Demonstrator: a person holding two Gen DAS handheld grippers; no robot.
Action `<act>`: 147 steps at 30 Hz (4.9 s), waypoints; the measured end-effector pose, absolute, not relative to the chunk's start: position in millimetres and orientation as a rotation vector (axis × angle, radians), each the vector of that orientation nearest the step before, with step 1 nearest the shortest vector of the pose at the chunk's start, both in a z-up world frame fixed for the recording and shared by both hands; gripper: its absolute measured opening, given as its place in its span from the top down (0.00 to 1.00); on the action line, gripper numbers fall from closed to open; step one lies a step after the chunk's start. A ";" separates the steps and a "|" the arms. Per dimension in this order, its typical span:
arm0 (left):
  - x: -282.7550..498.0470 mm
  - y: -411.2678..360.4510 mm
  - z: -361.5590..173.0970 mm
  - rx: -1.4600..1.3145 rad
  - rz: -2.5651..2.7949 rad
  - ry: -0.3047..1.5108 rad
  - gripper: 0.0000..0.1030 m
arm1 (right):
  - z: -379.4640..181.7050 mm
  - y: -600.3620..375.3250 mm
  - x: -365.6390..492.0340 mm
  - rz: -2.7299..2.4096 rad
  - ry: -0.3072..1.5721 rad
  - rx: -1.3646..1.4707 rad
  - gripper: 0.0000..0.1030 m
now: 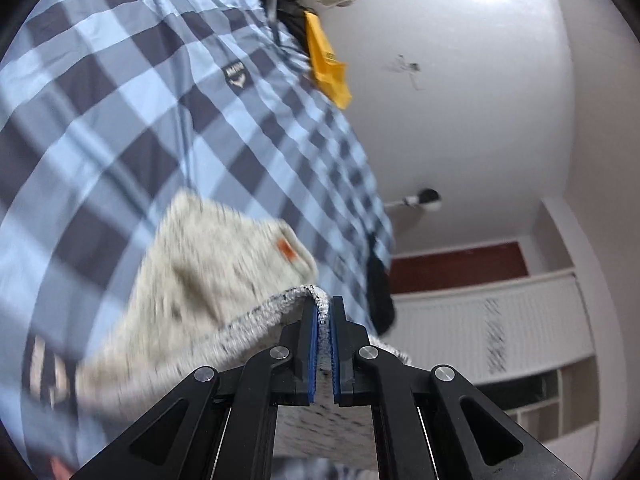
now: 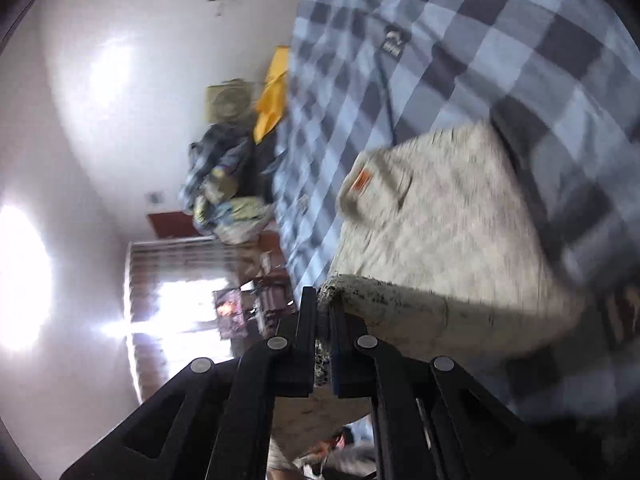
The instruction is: Fold small clothes
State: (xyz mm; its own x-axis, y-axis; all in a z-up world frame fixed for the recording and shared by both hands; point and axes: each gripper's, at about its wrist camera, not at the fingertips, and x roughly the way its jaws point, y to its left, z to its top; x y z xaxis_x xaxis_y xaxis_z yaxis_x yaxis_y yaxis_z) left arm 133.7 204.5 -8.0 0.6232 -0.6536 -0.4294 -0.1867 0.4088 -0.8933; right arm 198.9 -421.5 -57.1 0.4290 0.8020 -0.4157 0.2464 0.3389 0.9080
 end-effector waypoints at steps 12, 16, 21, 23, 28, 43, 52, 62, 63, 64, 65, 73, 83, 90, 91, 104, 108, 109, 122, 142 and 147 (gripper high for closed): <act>305.7 171.4 -127.9 -0.696 -0.047 1.119 0.95 | -177.1 -447.5 356.4 0.152 1.338 1.039 0.93; 322.3 178.0 -126.7 -0.675 -0.062 1.186 0.94 | -198.7 -474.4 366.3 0.077 1.341 1.164 0.72; 326.9 192.4 -89.7 -0.467 0.076 1.155 0.18 | -153.8 -517.8 358.1 -0.065 1.226 1.032 0.43; 323.5 206.0 -78.6 -0.505 0.107 1.134 0.09 | -127.7 -503.8 349.1 -0.120 1.249 0.794 0.43; 299.1 199.7 -57.0 -0.402 0.158 1.127 0.08 | -99.3 -438.2 316.7 0.034 1.254 0.509 0.43; 226.6 76.3 -146.9 -0.107 -0.191 1.192 0.07 | -135.2 -269.1 253.8 0.364 1.371 0.328 0.43; 210.7 180.0 -119.4 -0.159 0.144 1.217 0.03 | -155.5 -372.2 211.8 0.276 1.389 0.511 0.50; 97.4 162.0 -47.8 -0.264 0.083 1.127 0.03 | -52.7 -454.6 80.7 -0.060 1.259 0.417 0.46; 86.5 150.5 -48.5 -0.251 0.046 1.119 0.03 | -45.8 -454.6 64.0 -0.051 1.249 0.407 0.42; 80.5 137.6 -50.4 -0.230 0.019 1.114 0.03 | -41.9 -455.1 58.0 -0.047 1.234 0.391 0.38; 73.3 127.1 -55.2 -0.194 -0.011 1.106 0.03 | -37.9 -451.8 57.8 -0.043 1.218 0.372 0.29; 57.1 93.7 -115.4 0.118 -0.099 1.247 0.03 | -111.2 -436.0 86.2 0.198 1.310 0.108 0.25; 71.3 110.0 -130.3 0.054 -0.047 1.281 0.03 | -153.2 -398.5 99.7 0.365 1.206 -0.086 0.43; 73.2 114.2 -121.5 -0.031 -0.090 1.241 0.03 | -143.0 -378.2 104.1 0.493 1.165 -0.060 0.89; 72.5 113.9 -120.2 -0.024 -0.083 1.237 0.03 | -139.4 -384.4 102.5 0.505 1.164 -0.028 0.89; 67.1 127.6 -102.0 -0.050 -0.064 1.176 0.03 | -161.3 -411.3 102.8 0.382 1.360 0.023 0.78; 66.6 114.9 -88.5 0.014 -0.059 1.116 0.03 | -136.5 -425.0 100.5 0.181 1.375 0.106 0.54; 68.2 109.9 -82.5 0.008 -0.071 1.095 0.03 | -124.9 -422.0 99.1 0.128 1.352 0.093 0.53; 197.7 5.4 -129.0 -0.040 -0.180 1.167 0.03 | -86.8 -173.7 177.0 0.287 1.025 -0.028 0.17; 216.0 121.2 -79.8 -0.030 0.105 1.017 0.00 | -131.4 -328.5 235.3 -0.220 1.115 0.038 0.18; 248.5 46.5 -88.6 -0.116 -0.187 1.040 0.00 | -104.6 -219.4 242.4 0.066 1.011 0.010 0.17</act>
State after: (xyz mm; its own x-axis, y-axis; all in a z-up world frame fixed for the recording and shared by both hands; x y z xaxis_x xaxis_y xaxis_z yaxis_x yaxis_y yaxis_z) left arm 248.5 46.5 -88.6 0.4924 -0.2086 -0.8450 0.0987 0.9780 -0.1840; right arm 242.4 -219.4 -104.6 0.5295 0.0599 -0.8462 -0.0509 0.9979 0.0388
